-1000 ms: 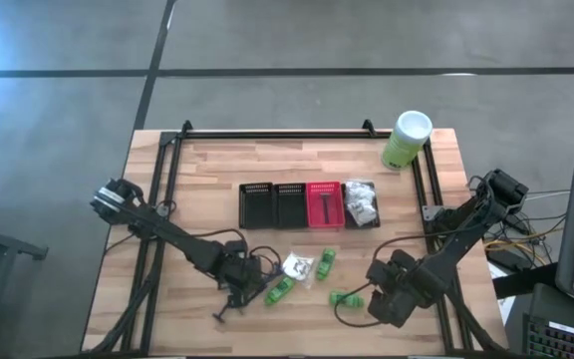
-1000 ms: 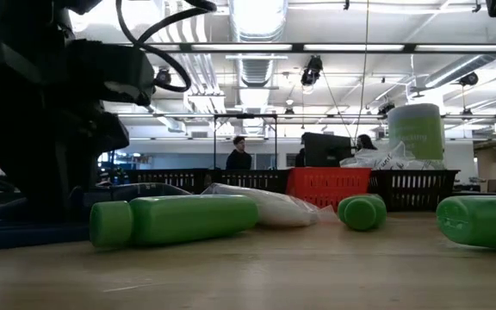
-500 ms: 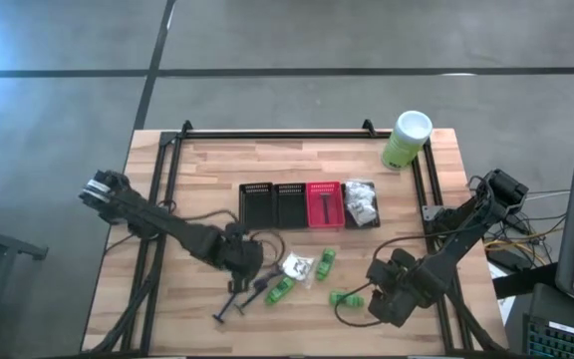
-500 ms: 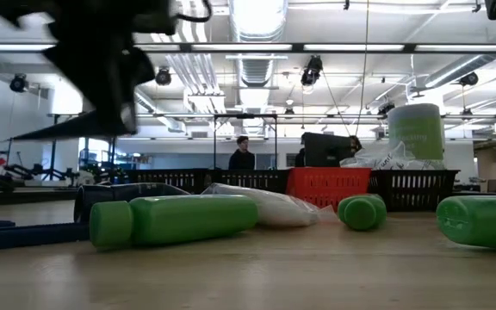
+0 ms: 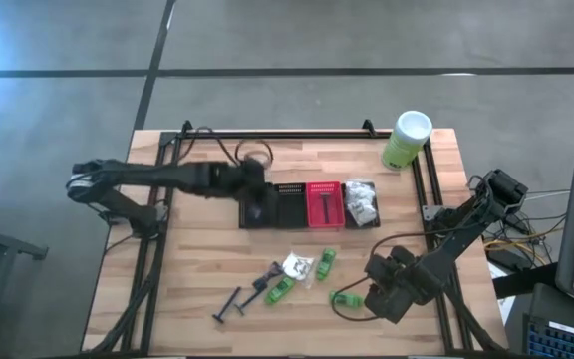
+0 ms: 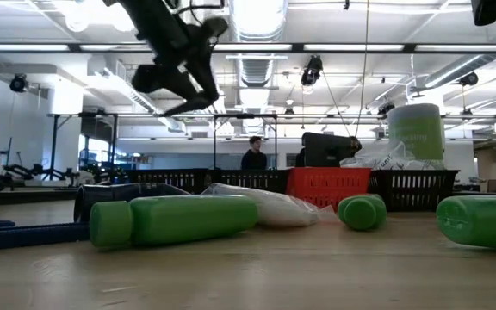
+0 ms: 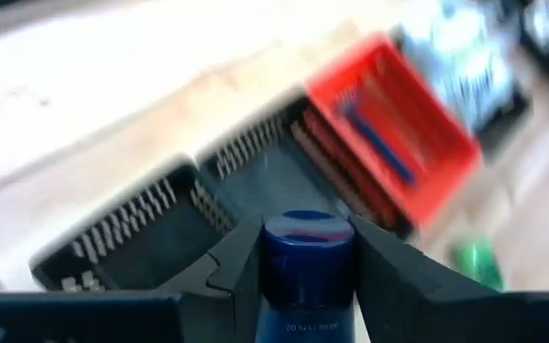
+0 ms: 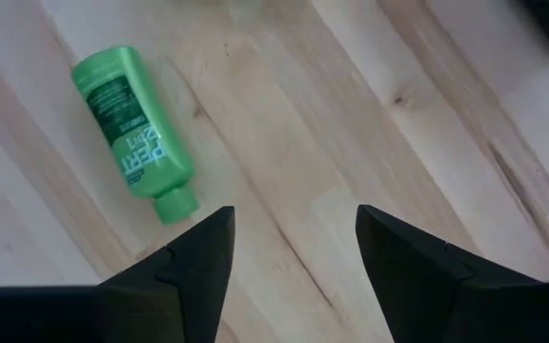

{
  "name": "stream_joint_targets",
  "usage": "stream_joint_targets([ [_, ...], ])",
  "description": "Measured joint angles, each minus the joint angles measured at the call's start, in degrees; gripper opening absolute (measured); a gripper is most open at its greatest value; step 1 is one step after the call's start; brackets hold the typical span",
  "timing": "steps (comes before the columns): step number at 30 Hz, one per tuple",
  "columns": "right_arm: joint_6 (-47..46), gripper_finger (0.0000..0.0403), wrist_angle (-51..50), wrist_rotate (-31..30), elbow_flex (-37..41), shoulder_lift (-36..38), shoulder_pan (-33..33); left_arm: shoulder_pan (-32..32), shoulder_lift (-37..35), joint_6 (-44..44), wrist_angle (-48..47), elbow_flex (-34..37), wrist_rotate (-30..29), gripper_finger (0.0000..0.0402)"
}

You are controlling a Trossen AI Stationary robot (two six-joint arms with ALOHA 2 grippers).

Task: Pick & Place Travel size toiletries
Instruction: Put the blue shave cream into the left black basket

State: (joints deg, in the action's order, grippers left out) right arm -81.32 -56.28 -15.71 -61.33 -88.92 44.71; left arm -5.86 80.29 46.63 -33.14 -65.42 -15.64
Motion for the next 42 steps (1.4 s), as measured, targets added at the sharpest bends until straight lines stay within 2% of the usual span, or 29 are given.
stream_joint_targets([
  [4,-2.0,0.0219,-0.2,-1.0,0.1,0.0,0.0,-5.5,1.3,0.2,2.3,0.0,0.2,0.0136],
  [7,-3.5,0.0225,-0.3,-1.0,0.1,0.0,0.0,-7.3,3.3,0.7,2.0,0.3,0.6,0.0137],
  [15,-7.5,0.0238,-0.3,-2.3,0.1,0.0,0.0,-6.8,6.5,6.3,3.2,4.2,-0.1,0.0137],
  [18,-8.5,0.0243,-0.4,-2.8,0.1,0.0,0.0,-6.6,6.5,8.8,4.1,6.8,-2.0,0.0138],
  [22,-8.7,0.0247,-0.5,-3.0,0.2,0.0,0.0,-6.7,6.6,12.4,8.7,10.6,-3.9,0.0138],
  [25,-8.7,0.0249,-0.5,-3.7,0.4,0.0,0.0,-6.6,6.6,13.4,13.4,12.7,-3.1,0.0138],
  [29,-8.7,0.0245,-0.5,-3.8,0.8,0.0,0.0,-6.3,6.6,13.8,14.9,14.1,-2.2,0.0139],
  [36,-8.4,0.0227,-0.5,-3.8,1.3,0.0,0.0,-5.5,6.6,17.8,13.3,16.1,-1.1,0.0177],
  [42,-7.0,0.0228,-0.5,-3.6,1.3,0.0,0.0,-4.2,6.5,17.5,12.8,15.1,0.3,0.0211],
])
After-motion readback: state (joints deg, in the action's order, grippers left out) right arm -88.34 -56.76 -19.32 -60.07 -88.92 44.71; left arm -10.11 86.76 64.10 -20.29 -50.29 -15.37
